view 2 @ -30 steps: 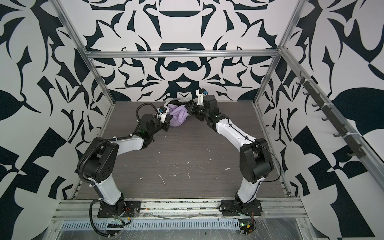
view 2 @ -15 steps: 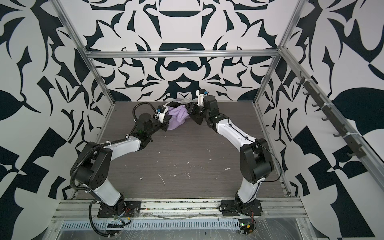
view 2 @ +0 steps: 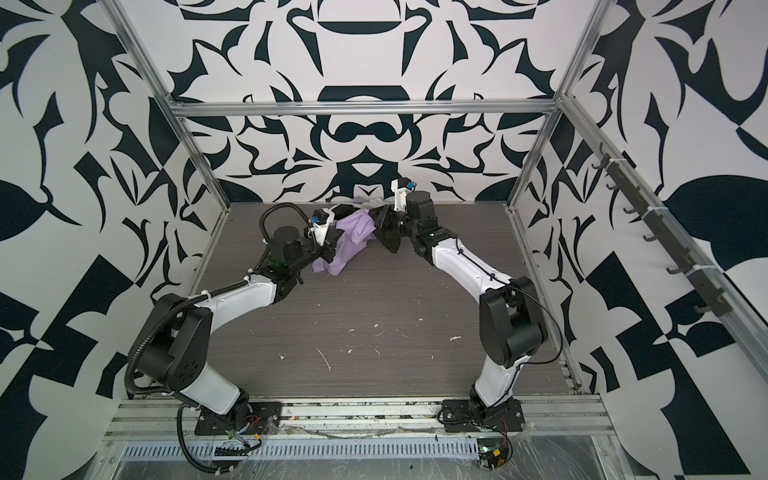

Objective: Pick out a specific cloth from the pile
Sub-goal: 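Lift the lavender cloth upward out of the pile with both grippers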

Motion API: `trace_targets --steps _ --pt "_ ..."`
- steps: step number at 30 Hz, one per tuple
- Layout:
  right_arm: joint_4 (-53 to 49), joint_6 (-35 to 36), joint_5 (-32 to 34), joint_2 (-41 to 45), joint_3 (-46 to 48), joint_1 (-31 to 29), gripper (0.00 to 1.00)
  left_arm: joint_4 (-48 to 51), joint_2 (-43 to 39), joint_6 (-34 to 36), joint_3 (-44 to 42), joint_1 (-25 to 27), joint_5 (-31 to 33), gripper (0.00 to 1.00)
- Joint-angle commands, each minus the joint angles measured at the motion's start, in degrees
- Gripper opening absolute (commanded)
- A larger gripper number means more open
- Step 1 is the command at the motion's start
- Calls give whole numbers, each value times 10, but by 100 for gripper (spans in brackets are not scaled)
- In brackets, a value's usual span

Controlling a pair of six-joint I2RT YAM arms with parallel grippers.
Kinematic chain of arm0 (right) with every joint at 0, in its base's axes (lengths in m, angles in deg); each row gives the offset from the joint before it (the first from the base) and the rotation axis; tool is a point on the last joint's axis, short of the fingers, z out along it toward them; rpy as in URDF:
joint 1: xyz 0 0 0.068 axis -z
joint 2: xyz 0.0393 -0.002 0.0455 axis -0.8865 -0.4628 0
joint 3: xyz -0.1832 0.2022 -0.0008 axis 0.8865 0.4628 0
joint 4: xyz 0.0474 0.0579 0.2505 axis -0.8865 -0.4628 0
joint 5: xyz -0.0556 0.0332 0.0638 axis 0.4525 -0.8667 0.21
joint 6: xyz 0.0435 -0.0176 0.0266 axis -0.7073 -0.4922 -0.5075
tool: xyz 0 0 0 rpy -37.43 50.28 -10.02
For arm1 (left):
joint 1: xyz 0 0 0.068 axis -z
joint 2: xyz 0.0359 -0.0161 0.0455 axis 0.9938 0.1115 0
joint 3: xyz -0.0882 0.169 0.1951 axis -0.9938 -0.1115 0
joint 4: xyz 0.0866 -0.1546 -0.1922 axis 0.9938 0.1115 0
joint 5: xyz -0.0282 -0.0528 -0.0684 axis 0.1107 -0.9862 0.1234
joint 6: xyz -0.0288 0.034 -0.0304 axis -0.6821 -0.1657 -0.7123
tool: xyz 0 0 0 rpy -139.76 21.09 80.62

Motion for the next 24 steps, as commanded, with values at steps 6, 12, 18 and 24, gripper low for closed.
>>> trace_targets --steps 6,12,18,24 --pt "36 17 5 35 -18 4 0 -8 -45 11 12 13 2 0" --pt "26 31 11 43 -24 8 0 3 -48 16 27 21 3 0" --pt "19 39 15 48 -34 13 0 12 -48 20 46 27 3 0" --pt "9 51 17 57 -46 24 0 22 -49 26 62 29 4 0"
